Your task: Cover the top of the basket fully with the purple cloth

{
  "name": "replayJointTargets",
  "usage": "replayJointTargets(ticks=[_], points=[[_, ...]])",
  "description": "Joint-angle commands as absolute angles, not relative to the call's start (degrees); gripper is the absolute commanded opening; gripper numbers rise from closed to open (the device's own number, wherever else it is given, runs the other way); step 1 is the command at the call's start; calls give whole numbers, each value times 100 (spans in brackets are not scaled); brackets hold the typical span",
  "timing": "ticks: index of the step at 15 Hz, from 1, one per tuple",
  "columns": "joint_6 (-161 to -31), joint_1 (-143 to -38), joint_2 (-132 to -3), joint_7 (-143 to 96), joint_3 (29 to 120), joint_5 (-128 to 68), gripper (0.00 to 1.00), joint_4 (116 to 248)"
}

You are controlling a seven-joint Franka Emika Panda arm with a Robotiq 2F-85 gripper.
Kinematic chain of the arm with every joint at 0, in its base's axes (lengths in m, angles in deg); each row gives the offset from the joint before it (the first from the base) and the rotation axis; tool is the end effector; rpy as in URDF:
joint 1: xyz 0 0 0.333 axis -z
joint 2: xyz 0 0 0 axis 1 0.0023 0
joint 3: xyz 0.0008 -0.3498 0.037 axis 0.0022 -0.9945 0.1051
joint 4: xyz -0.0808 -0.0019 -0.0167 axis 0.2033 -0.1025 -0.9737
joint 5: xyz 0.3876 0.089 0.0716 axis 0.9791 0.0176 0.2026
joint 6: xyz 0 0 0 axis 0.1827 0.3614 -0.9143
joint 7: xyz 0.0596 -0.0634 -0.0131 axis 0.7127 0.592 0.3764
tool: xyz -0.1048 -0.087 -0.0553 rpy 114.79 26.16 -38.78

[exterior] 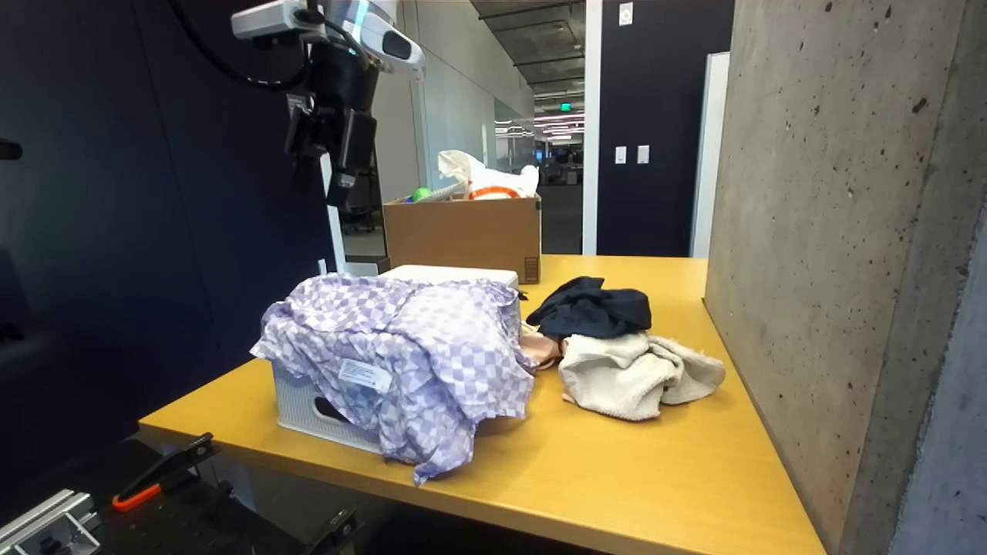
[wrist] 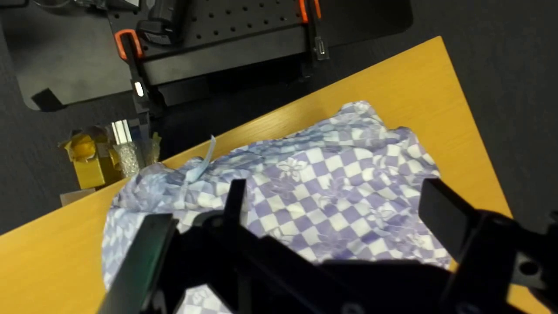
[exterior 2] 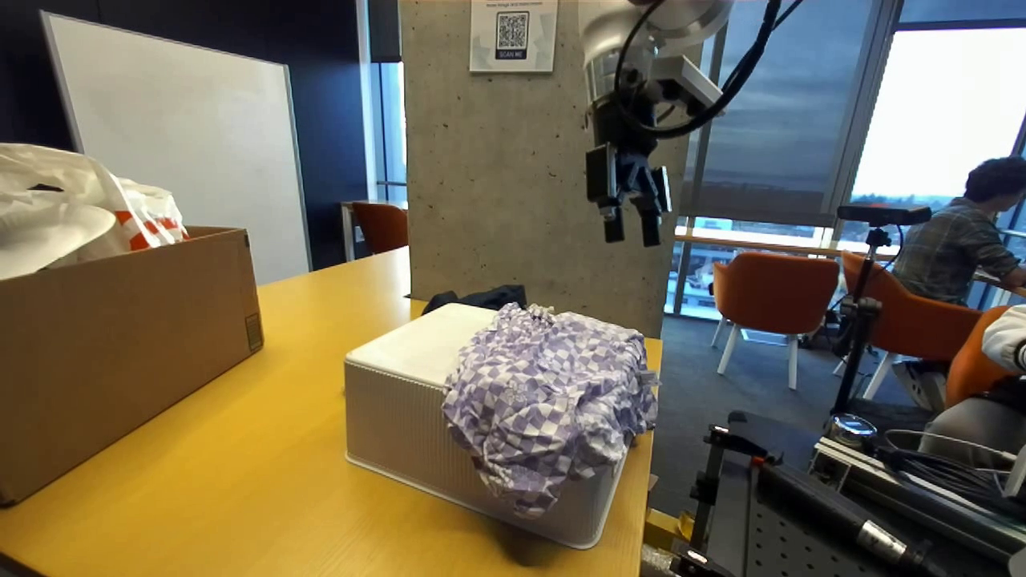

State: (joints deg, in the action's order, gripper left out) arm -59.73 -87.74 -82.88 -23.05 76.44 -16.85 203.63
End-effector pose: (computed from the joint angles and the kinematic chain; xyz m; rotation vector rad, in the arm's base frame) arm 0.5248 -0.0127 0.4259 -2.9252 0.2777 0.4389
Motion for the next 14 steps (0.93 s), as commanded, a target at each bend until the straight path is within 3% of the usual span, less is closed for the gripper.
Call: replayJointTargets(ticks=[1,8,14], points=[[-6187,-8615,-7852,-2113,7485,-1678,100,20385],[-7226,-8378,-6876,-1698,7367,-1697,100,20288],[-8222,-8288,-6900,-465,7537,-1553,100,20681]])
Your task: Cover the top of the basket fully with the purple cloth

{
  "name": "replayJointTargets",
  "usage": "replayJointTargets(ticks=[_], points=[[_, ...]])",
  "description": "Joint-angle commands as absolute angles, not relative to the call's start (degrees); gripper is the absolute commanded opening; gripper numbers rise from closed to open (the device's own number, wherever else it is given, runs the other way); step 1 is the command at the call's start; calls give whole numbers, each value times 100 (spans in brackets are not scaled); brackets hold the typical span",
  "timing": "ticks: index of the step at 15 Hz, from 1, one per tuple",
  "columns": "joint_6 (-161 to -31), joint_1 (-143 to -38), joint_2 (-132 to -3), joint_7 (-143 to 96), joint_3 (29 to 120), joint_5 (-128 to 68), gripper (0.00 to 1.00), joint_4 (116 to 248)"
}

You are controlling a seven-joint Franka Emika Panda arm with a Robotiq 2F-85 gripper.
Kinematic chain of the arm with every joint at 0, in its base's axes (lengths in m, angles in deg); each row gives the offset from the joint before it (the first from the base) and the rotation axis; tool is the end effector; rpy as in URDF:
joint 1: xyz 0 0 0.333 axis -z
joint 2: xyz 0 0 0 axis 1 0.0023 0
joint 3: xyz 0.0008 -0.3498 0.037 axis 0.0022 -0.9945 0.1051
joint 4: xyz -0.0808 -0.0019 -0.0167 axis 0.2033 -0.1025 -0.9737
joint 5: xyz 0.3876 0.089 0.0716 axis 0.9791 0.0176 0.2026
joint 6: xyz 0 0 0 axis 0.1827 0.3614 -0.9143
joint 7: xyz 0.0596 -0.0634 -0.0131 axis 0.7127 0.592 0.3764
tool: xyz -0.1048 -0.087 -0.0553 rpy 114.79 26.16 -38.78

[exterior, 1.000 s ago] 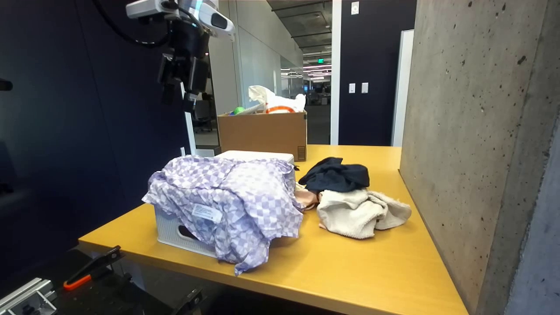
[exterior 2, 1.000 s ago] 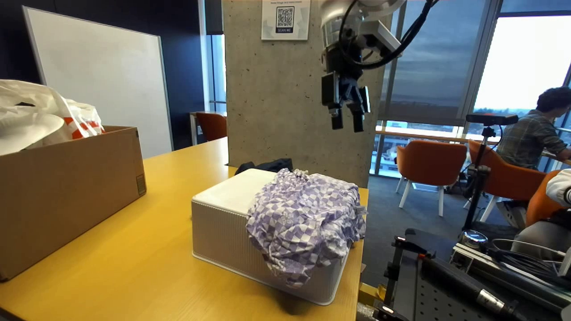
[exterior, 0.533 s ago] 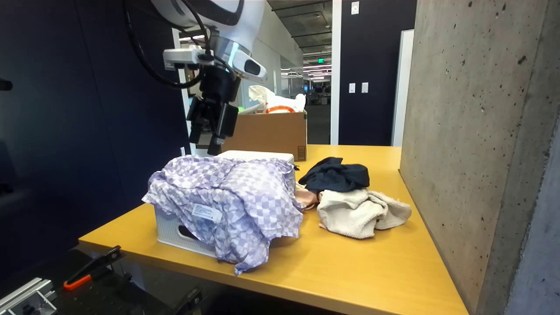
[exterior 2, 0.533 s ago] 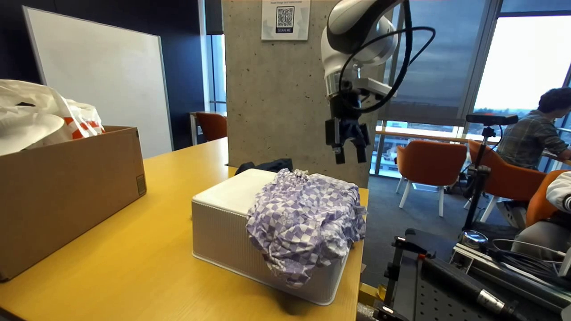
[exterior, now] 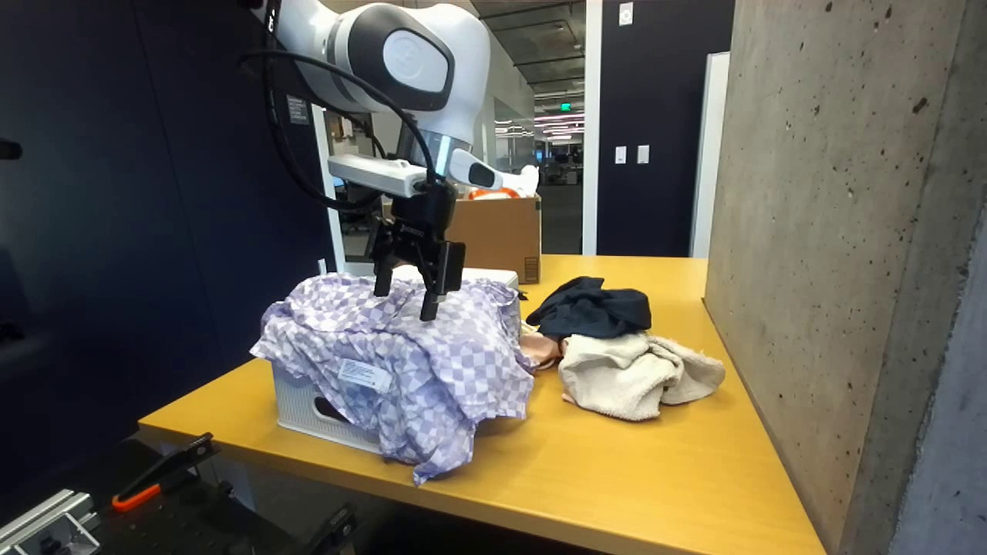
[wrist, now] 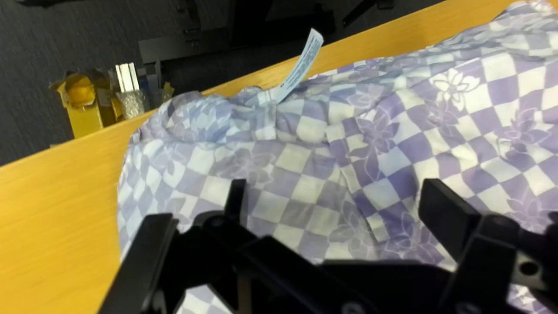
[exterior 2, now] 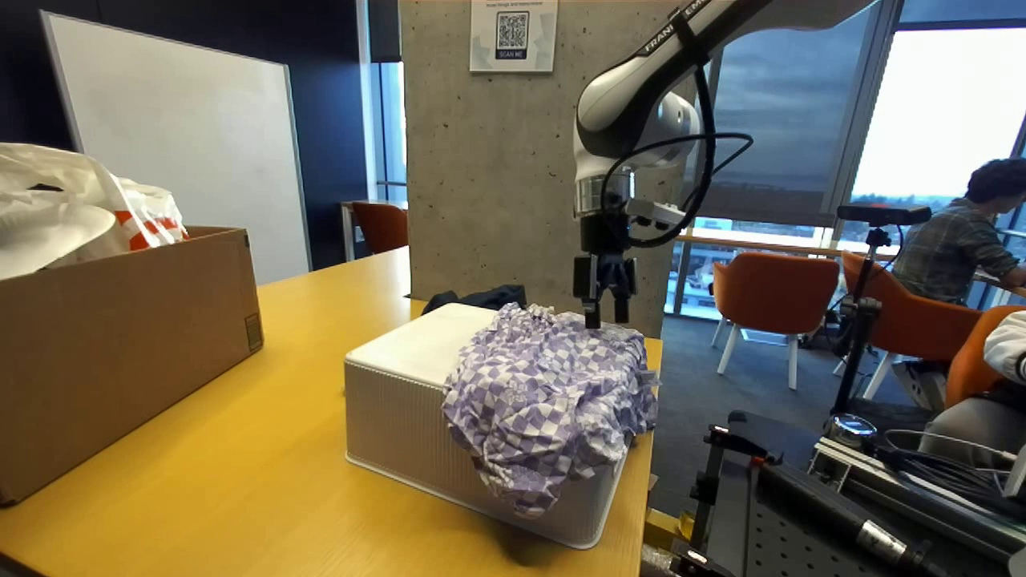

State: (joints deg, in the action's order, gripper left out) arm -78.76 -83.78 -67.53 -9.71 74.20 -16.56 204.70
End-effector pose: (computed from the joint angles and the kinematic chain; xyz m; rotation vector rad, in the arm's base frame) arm 0.5732 -0.0854 0.2838 -2.9463 0.1725 0.3309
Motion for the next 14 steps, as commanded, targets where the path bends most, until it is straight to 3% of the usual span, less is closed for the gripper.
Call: replayJointTargets(ticks=[1,12,13,14], points=[[-8308,-8278,-6949,-294,7575,-1482,100,20761],[-8694,-8300,-7001,804,7935,-911,100,21039],[-8703,-8300,-7010,839,7943,-924,75,21052],[-8691,-8299,-7018,880,7946,-932,72,21061]])
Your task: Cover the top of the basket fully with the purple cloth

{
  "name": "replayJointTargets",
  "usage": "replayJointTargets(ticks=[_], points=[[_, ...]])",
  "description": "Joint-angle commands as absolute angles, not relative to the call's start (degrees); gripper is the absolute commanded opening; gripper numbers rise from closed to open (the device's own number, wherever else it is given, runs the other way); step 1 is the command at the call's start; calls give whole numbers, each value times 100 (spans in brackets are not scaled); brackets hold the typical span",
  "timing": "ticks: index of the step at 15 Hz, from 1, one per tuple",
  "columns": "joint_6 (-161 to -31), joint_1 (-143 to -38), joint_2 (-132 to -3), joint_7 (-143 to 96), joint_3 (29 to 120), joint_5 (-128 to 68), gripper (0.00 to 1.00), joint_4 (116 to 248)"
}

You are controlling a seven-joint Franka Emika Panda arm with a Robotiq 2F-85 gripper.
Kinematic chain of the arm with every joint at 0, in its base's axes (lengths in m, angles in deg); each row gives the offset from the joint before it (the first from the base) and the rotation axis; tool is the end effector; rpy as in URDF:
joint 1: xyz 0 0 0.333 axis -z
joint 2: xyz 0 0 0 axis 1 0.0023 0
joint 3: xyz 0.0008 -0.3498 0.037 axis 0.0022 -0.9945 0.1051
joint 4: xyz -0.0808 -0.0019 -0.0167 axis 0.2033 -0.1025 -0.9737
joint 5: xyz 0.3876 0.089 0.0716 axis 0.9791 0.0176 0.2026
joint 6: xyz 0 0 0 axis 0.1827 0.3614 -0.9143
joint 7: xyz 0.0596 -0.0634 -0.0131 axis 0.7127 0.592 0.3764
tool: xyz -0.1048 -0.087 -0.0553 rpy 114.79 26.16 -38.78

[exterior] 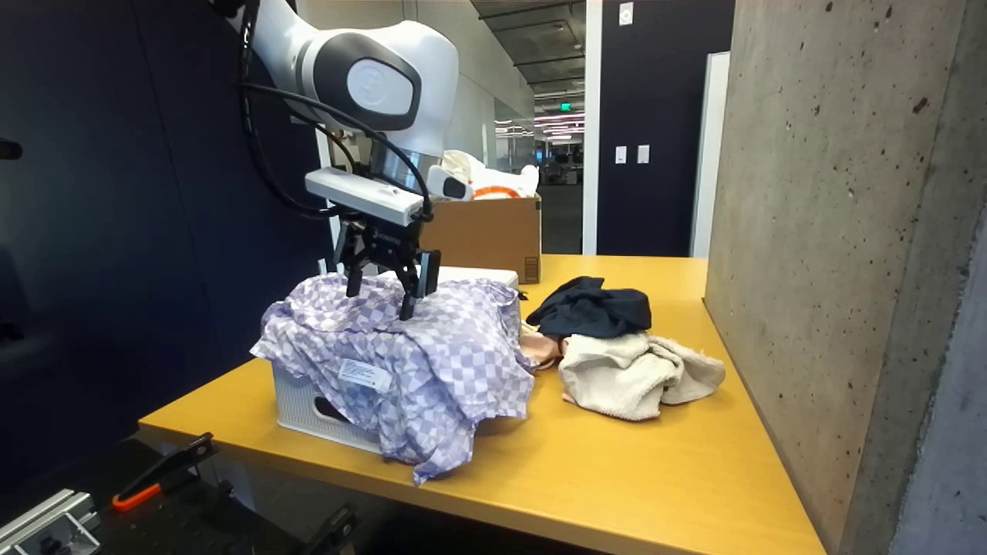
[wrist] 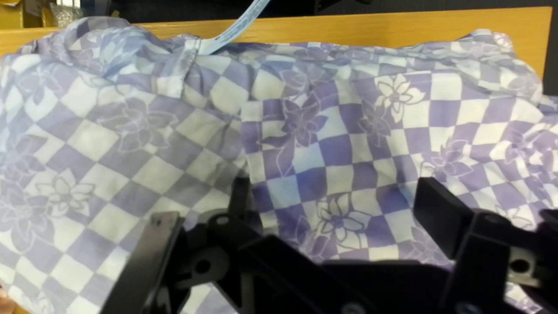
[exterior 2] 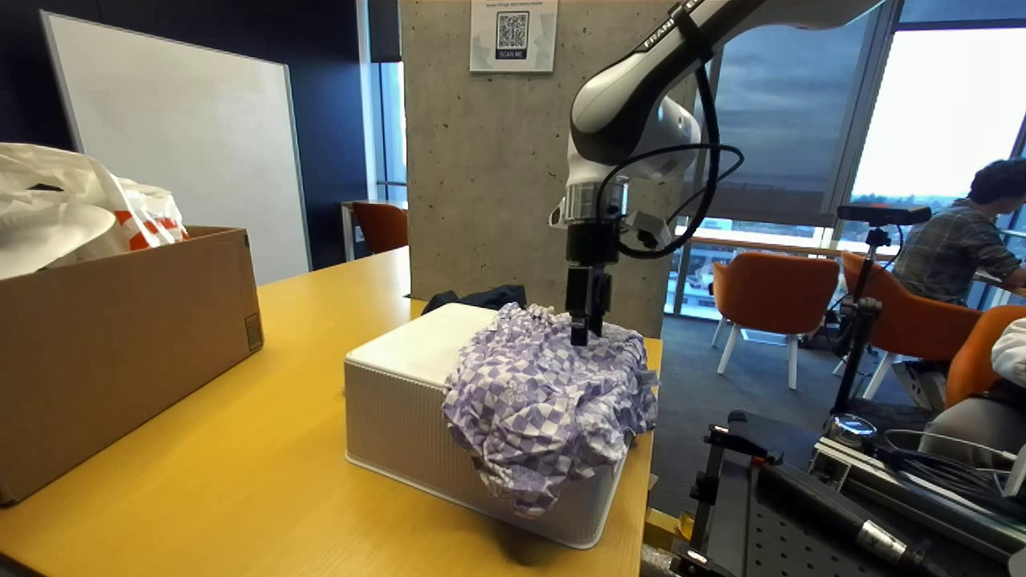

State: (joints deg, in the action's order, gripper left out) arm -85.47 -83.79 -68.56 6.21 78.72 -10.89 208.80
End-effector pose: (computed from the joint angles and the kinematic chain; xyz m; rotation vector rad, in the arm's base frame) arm 0.5730 -0.0362 0.2727 -2.8640 -0.2351 0.1743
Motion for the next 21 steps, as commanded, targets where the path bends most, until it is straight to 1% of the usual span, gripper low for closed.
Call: replayJointTargets(ticks=[1,3,9,10,14,21], points=[[-8678,-8298,-7024,906,7945,-937,66,21068],[-8677,-8293,-6997,960,7939,-946,49,21065],[-8647,-8368,-6901,828,7938,-1084,3,20899],[-8620,-8390,-6844,766,7936,-1125,0,20779],[-8473,-8507,-6486,425,7942,-1304,0,19977],[-8126,-8808,-5022,-487,8006,-1902,0,17661]])
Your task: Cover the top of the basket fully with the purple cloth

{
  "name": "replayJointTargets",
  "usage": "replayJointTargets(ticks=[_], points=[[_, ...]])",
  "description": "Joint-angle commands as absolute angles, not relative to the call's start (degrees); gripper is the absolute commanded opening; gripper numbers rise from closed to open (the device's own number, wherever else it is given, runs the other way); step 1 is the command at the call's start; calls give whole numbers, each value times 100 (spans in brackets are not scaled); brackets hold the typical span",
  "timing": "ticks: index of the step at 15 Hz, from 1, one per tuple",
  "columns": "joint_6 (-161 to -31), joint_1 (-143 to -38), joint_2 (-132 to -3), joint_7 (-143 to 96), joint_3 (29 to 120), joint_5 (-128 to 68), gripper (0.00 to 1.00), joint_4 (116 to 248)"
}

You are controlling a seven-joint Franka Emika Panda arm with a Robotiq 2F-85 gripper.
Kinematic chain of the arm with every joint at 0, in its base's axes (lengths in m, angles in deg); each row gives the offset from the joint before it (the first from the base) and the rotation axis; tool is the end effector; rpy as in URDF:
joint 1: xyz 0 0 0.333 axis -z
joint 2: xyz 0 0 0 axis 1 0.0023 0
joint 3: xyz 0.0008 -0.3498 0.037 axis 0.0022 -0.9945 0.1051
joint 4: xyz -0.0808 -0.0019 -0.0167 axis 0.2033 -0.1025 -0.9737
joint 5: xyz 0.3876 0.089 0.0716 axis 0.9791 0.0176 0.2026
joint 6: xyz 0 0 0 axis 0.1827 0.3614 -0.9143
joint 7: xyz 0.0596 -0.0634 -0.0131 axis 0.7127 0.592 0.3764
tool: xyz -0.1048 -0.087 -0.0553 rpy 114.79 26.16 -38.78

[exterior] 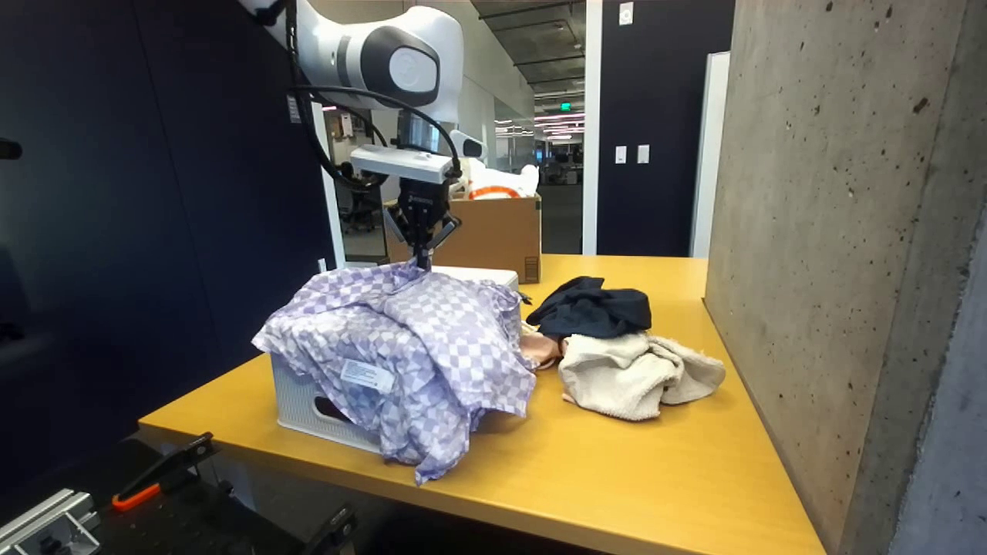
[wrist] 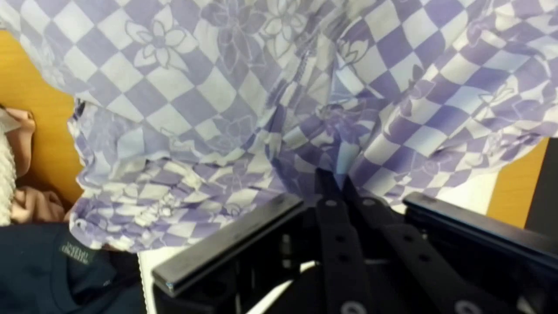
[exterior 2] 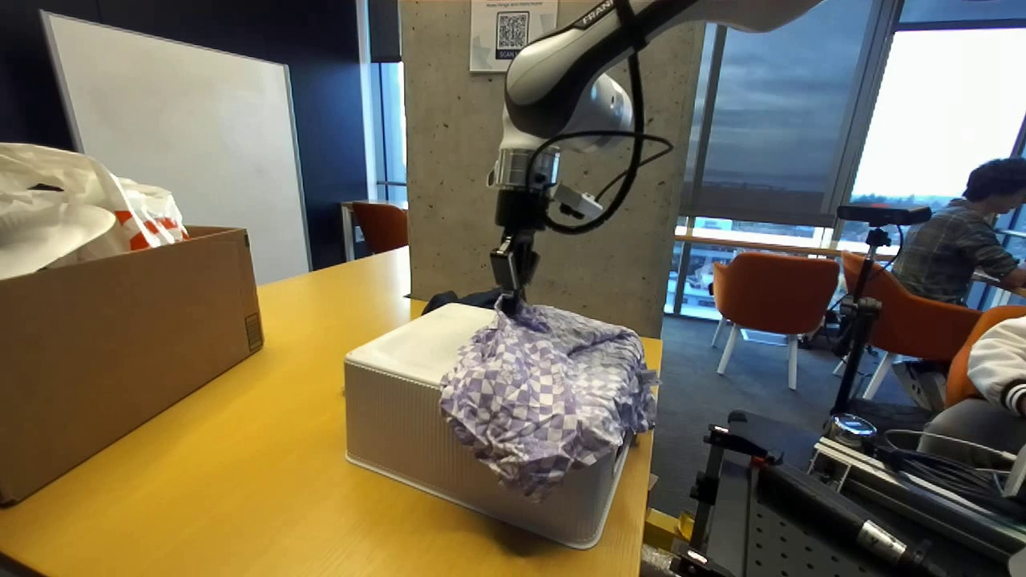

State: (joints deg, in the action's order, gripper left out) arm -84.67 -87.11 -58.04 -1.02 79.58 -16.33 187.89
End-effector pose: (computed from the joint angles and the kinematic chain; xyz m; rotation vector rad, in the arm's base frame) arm 0.6874 -0.0049 0.3119 -2.9617 -0.2739 -0.0121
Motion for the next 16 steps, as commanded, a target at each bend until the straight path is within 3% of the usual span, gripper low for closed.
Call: replayJointTargets(ticks=[1,10,16], points=[[-8057,-8879,-4815,-606,8025,-1986,0,17351],[-7237,-9711,-3513,-1156,8222,-2565,0,14593],[-6900,-9721,-2604,-1039,8186,-2634,0,13267]])
